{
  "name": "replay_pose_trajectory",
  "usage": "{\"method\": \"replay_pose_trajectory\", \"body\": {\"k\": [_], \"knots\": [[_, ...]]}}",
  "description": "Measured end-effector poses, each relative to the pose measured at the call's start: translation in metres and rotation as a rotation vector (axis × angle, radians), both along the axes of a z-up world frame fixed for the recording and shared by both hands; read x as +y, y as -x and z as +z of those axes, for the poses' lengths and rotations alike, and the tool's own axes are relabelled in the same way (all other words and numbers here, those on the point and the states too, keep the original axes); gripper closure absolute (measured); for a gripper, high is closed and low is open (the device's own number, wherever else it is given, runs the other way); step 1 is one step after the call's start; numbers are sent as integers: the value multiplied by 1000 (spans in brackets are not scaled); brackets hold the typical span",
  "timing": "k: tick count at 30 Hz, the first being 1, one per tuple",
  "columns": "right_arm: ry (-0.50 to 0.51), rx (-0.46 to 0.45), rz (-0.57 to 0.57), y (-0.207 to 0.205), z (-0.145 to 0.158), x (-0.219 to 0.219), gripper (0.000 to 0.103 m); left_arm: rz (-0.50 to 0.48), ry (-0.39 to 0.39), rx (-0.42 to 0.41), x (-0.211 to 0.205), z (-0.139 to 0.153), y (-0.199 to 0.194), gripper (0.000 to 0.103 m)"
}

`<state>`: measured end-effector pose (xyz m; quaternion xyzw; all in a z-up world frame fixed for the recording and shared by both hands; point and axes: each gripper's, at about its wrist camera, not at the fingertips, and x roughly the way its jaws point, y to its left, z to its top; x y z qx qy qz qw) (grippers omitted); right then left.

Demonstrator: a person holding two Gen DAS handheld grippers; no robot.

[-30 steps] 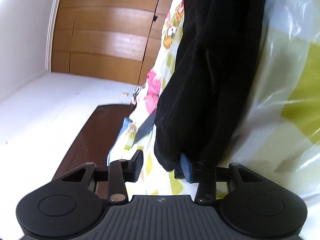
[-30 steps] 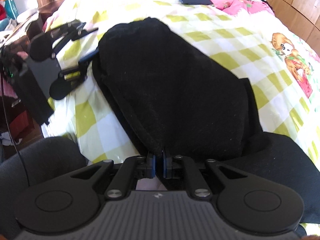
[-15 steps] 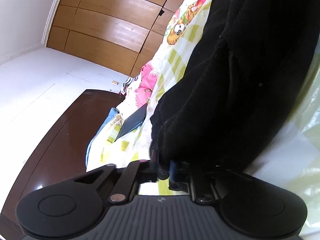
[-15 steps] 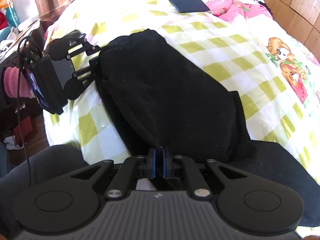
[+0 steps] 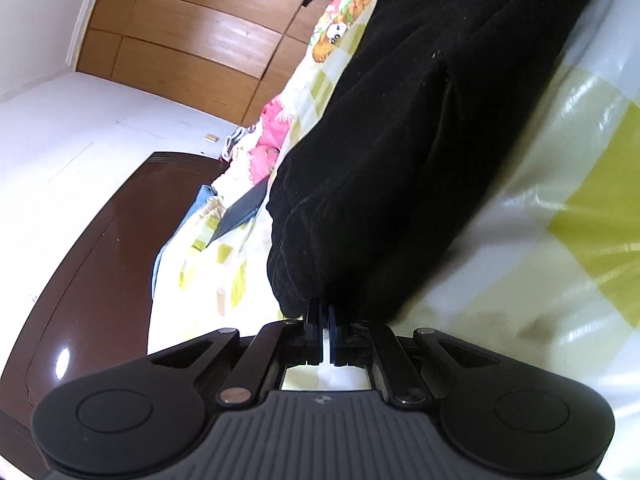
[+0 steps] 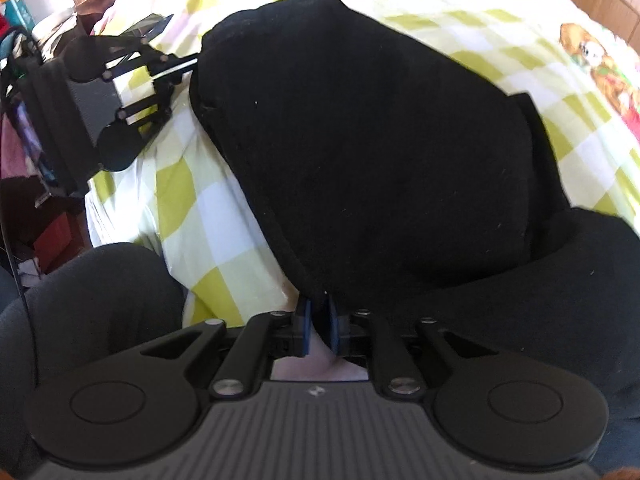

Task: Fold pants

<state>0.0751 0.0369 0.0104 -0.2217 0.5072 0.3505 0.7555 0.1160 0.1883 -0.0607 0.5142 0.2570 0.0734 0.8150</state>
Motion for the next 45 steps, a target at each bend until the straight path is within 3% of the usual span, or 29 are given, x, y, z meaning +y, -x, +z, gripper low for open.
{"method": "replay_pose_trajectory", "body": {"k": [4, 8, 11, 15, 22, 28, 34, 37, 41, 45], "knots": [[-66, -12, -31, 4, 16, -13, 81, 9, 9, 15, 2, 11, 12, 77], [-155, -42, -112, 15, 42, -45, 75, -17, -4, -30, -15, 37, 28, 77], [-193, -85, -212, 14, 57, -85, 72, -51, 46, -42, -35, 57, 31, 77], [-193, -145, -450, -3, 59, -156, 72, -162, 167, -34, -87, 72, 29, 77], [-306, -156, -926, -59, 40, -314, 71, -403, 247, 9, -201, 64, 27, 75], [-503, -108, -1195, -103, 3, -409, 70, -468, 313, 69, -262, 62, 5, 74], [-702, -64, -1285, -123, -33, -448, 72, -483, 318, 106, -296, 57, -9, 74], [-806, -65, -1326, -117, -37, -461, 72, -480, 289, 108, -306, 52, -14, 74], [-785, -140, -1323, -103, -33, -465, 72, -472, 300, 121, -307, 52, -14, 74], [-866, -103, -1336, -119, -45, -471, 74, -455, 303, 128, -314, 49, -22, 74]]}}
